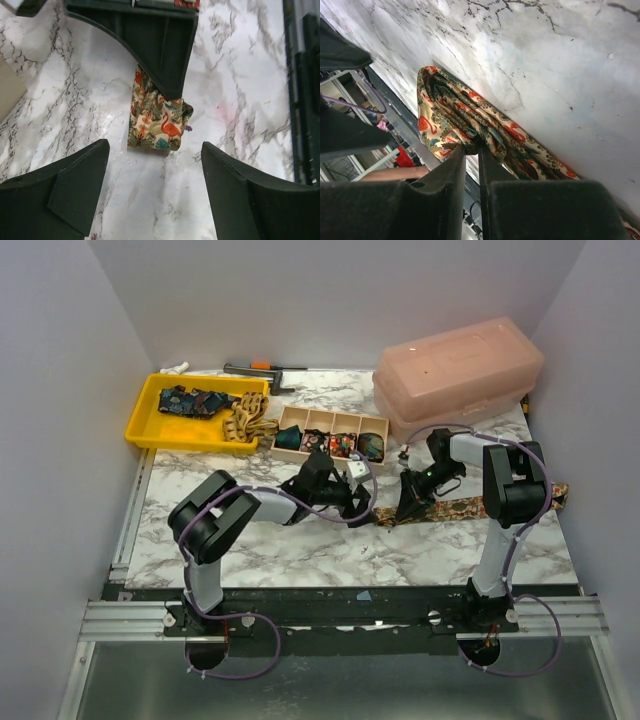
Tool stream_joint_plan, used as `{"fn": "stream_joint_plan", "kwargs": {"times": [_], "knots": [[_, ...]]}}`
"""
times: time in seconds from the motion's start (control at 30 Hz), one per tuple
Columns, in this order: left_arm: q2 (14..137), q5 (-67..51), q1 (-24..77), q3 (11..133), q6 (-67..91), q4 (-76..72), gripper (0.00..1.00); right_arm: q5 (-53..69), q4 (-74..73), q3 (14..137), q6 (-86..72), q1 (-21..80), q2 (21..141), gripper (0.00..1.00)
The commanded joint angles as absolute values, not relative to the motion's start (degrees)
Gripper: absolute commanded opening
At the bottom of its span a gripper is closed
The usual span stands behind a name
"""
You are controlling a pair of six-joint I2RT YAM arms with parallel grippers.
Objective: Roll the ties
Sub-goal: Roll the tie at the center of the board.
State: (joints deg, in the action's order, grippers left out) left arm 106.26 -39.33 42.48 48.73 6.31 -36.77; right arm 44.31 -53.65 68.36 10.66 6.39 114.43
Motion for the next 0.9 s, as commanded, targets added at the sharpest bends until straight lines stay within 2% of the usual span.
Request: {"fn": "stream_joint_plan", "kwargs": {"times": [0.0,0.13,0.4,0.63,0.87], "knots": [[109.1,-36.2,45.0,51.0,-10.1,-32.5,0.78,41.1,-52.4,69.6,13.9,6.5,115.5,0.16],[112.1,-32.4,46.4,53.0,-14.1,-34.4,0.79,40.3,-52.6,70.1,15.2,6.5,115.0,0.16],[117.3,-35.2,47.2,57.5,-19.5,-33.4,0.80,39.4,-53.3,70.9,17.4,6.5,114.7,0.16],[119.9,-38.0,47.8,61.5,-20.0,-27.8,0.74,39.5,-52.8,71.4,17.9,6.5,114.7,0.16],[121.3,-39.6,49.1,63.4,-17.9,-24.8,0.74,40.2,-52.3,71.2,17.6,6.6,114.8,0.16]]}}
